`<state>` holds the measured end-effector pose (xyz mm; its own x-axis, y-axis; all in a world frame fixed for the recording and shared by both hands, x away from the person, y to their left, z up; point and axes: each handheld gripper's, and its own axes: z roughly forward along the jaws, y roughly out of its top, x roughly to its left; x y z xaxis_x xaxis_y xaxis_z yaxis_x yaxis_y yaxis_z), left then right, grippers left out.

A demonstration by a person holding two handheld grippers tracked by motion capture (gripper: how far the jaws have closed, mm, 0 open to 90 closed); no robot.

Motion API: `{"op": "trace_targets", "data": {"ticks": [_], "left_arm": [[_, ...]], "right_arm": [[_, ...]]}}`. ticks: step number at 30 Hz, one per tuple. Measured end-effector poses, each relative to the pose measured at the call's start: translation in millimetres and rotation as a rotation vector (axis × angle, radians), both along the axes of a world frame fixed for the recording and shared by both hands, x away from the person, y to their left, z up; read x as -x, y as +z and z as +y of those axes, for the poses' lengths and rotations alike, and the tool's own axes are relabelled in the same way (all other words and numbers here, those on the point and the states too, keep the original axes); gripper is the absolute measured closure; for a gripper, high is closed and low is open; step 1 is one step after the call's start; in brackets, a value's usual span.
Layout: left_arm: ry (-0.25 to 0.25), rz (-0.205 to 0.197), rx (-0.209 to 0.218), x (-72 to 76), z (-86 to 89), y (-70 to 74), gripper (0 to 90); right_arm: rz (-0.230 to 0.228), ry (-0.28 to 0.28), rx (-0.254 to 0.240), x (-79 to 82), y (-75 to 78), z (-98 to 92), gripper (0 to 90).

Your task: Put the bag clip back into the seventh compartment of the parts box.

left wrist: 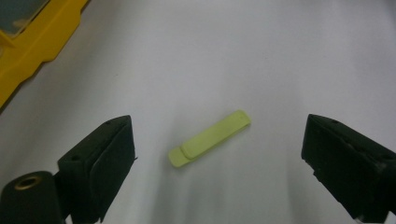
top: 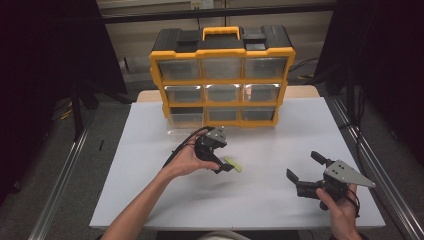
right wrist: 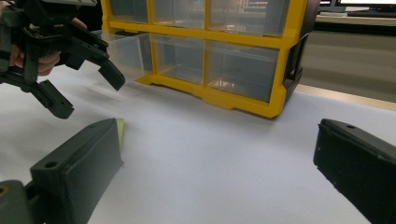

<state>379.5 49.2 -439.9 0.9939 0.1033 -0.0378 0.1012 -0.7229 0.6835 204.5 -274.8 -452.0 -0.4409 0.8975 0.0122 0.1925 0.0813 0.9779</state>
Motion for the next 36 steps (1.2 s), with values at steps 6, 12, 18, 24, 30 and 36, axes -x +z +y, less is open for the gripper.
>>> {"op": "trace_targets", "data": {"ticks": [6, 12, 18, 24, 30, 36], "left_arm": [[-0.011, 0.018, -0.025, -4.2, -8.2, -8.2, 12.3], [-0.067, 0.039, -0.079, -6.5, -16.0, -10.0, 16.0], [-0.072, 0.052, -0.097, -7.6, -20.4, -16.8, 24.3], [-0.063, 0.043, -0.088, -7.6, -24.5, -25.4, 26.7], [-0.102, 0.033, -0.131, -5.1, -29.1, -30.7, 33.6], [-0.097, 0.016, -0.134, -5.1, -28.6, -31.0, 38.2]], "right_arm": [[0.007, 0.002, -0.003, 1.6, -0.2, -1.6, 0.6], [0.007, -0.003, -0.003, 1.8, -0.4, -1.3, 0.6], [0.008, 0.003, -0.003, 2.2, -0.3, -1.1, 0.6], [0.006, 0.004, 0.000, 1.7, -0.6, -1.0, 0.6], [0.008, 0.004, -0.002, 2.3, -0.7, -1.2, 0.6], [0.015, 0.004, -0.003, 2.2, -1.0, -1.2, 0.7]]}}
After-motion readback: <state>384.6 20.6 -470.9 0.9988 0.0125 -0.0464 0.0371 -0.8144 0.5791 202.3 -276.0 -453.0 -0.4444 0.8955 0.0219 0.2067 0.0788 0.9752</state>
